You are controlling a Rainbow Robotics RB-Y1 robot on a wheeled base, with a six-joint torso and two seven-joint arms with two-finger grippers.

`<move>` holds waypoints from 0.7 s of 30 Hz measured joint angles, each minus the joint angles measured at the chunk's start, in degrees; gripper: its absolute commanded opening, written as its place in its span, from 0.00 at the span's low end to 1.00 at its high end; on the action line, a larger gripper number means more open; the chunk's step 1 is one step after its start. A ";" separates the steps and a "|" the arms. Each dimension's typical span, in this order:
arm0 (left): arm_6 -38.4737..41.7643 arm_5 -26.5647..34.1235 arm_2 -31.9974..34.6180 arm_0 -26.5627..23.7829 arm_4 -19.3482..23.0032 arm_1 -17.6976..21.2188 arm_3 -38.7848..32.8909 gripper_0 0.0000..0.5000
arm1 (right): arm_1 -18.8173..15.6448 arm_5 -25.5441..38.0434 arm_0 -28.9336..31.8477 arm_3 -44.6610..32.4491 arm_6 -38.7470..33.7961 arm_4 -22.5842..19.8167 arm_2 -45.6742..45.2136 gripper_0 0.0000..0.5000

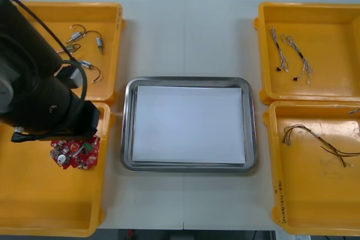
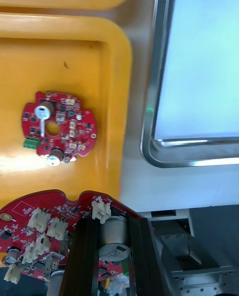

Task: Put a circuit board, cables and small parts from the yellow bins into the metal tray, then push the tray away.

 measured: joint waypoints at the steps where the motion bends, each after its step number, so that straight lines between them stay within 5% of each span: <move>1: 0.00 -0.25 -1.54 -1.10 -0.37 -0.62 0.61 0.00 | -0.68 0.00 -0.01 -0.01 1.83 -1.13 -0.59 0.00; 21: 0.01 -10.54 -24.82 -13.49 -12.92 -14.90 14.72 0.00 | -11.95 0.03 -0.05 -0.77 25.81 -13.39 -6.36 0.00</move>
